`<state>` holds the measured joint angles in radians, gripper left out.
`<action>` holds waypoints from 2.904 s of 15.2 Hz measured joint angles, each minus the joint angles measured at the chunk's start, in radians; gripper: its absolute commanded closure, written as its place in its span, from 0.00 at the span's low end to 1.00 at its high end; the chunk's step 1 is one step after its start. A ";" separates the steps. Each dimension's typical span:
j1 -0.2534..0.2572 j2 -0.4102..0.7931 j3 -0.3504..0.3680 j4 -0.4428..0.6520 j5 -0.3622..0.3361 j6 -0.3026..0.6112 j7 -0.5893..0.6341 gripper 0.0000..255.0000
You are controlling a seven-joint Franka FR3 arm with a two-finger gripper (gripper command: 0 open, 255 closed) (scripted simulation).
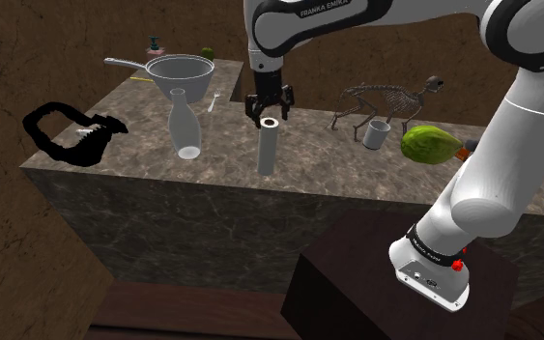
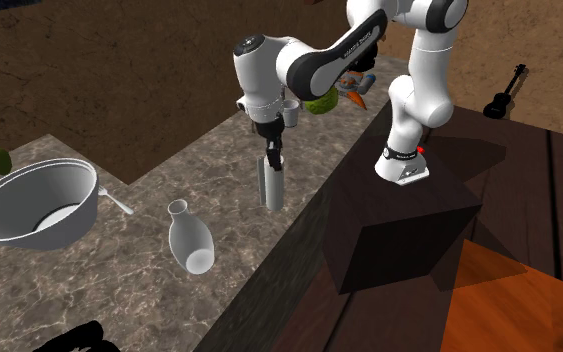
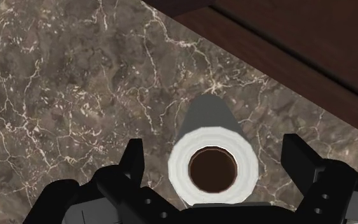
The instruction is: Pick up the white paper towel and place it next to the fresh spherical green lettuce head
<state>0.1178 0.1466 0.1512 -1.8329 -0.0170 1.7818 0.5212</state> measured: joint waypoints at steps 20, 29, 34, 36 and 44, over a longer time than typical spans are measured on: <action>0.000 0.007 0.000 -0.064 -0.001 0.070 0.002 1.00; 0.000 -0.014 0.000 -0.010 0.002 -0.004 0.000 1.00; -0.001 -0.029 0.001 0.040 0.005 -0.069 -0.002 1.00; -0.001 -0.033 0.001 0.060 0.005 -0.093 -0.002 1.00; 0.000 -0.035 0.001 0.167 0.006 -0.201 -0.002 1.00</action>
<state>0.1179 0.1115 0.1527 -1.6657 -0.0108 1.5803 0.5193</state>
